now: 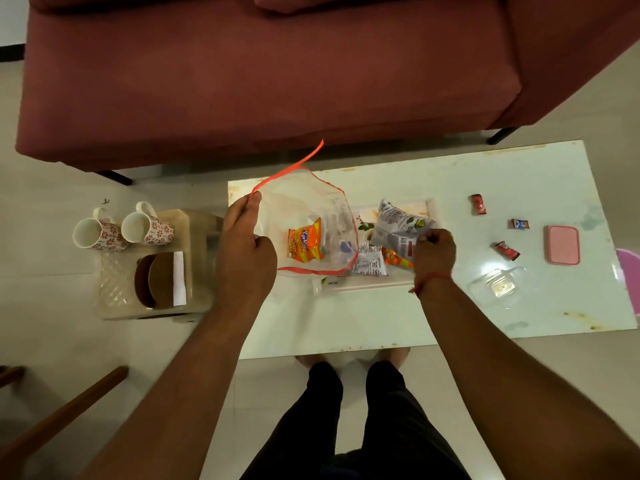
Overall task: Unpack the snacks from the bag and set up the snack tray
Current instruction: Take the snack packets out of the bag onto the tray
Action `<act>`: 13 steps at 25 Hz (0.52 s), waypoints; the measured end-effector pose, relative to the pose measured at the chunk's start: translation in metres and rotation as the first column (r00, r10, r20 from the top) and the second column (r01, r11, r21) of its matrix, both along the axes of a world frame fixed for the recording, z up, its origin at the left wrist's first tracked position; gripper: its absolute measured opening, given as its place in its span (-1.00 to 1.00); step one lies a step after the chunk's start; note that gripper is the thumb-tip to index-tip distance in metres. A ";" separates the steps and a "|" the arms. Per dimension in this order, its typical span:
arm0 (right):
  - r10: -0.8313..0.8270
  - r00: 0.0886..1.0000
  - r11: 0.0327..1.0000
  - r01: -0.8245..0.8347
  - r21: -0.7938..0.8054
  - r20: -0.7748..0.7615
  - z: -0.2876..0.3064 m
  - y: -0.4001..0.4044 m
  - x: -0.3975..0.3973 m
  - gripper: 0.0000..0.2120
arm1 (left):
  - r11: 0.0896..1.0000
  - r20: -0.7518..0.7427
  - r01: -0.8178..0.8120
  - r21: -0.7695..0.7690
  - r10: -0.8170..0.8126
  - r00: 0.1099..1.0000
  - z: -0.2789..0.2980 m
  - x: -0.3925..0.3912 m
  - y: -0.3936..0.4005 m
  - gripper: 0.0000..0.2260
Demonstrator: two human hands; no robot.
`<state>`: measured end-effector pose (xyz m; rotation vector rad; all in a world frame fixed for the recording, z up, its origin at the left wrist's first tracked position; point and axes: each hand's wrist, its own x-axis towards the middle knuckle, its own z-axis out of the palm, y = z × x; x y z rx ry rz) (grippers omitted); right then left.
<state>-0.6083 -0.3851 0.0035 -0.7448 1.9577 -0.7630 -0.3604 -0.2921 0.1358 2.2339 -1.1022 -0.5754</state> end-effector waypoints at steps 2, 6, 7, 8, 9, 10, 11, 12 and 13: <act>0.102 0.994 0.988 -0.107 0.113 0.047 -0.027 -0.010 0.016 -0.81 | 1.000 0.014 0.017 0.008 -0.017 1.000 -0.003 0.001 0.003 -0.56; 0.353 0.935 0.873 -0.320 0.368 -0.023 -0.060 -0.023 0.037 -0.83 | 0.999 0.009 0.050 -0.012 -0.050 0.999 -0.012 0.003 0.009 -0.49; 0.174 0.970 0.901 -0.227 0.371 0.171 -0.066 -0.024 0.037 -0.82 | 0.998 0.001 0.060 -0.019 -0.060 0.998 -0.013 0.002 0.011 -0.48; 0.106 0.956 0.889 -0.214 0.405 0.272 -0.064 -0.024 0.036 -0.75 | 0.997 -0.008 0.070 -0.022 -0.070 0.998 -0.012 0.000 0.013 -0.48; 0.119 0.955 0.891 -0.224 0.396 0.271 -0.059 -0.017 0.037 -0.75 | 0.997 -0.013 0.076 -0.023 -0.076 0.997 -0.011 -0.002 0.016 -0.49; 0.110 0.969 0.931 -0.178 0.319 0.221 -0.050 -0.013 0.037 -0.76 | 0.996 -0.017 0.083 -0.022 -0.084 0.996 -0.010 -0.005 0.017 -0.50; 0.106 0.986 0.973 -0.130 0.190 0.132 -0.039 -0.008 0.036 -0.76 | 0.995 -0.025 0.095 -0.017 -0.095 0.995 -0.008 -0.008 0.018 -0.50; 0.081 0.995 0.996 -0.083 0.026 0.055 -0.023 0.000 0.036 -0.78 | 0.994 -0.035 0.107 -0.009 -0.107 0.994 -0.005 -0.010 0.018 -0.48; 0.085 0.995 0.985 -0.076 -0.154 0.057 -0.002 0.008 0.039 -0.80 | 0.993 -0.042 0.120 -0.003 -0.121 0.992 -0.002 -0.012 0.017 -0.47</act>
